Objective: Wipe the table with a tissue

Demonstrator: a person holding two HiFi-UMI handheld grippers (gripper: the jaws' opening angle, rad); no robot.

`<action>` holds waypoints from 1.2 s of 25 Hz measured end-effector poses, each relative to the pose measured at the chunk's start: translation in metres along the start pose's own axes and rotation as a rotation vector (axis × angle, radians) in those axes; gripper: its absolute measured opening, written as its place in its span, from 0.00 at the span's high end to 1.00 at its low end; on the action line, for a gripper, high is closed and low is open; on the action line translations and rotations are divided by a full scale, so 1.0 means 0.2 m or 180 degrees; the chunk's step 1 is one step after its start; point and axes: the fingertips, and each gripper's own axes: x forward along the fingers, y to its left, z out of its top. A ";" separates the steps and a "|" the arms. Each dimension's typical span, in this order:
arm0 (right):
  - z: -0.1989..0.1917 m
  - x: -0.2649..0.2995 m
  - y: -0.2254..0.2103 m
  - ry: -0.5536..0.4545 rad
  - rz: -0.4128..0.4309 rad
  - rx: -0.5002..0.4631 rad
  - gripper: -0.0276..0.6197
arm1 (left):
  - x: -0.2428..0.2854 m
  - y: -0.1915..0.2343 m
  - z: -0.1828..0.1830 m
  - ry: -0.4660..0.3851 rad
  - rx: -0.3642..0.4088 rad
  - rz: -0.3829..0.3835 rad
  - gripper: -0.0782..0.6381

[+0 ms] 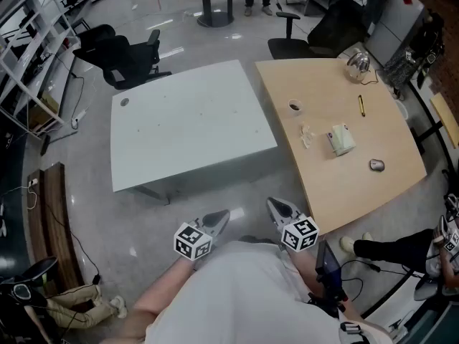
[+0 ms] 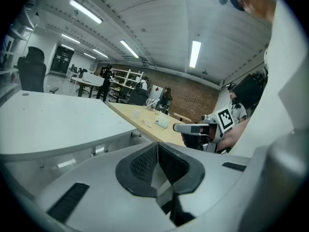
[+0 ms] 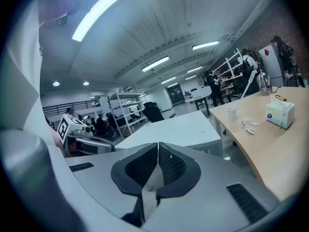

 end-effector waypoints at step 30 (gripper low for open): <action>0.34 0.39 -0.57 0.0065 0.0010 -0.0008 0.93 | 0.48 0.40 0.41 -0.0043 0.0004 0.0141 0.88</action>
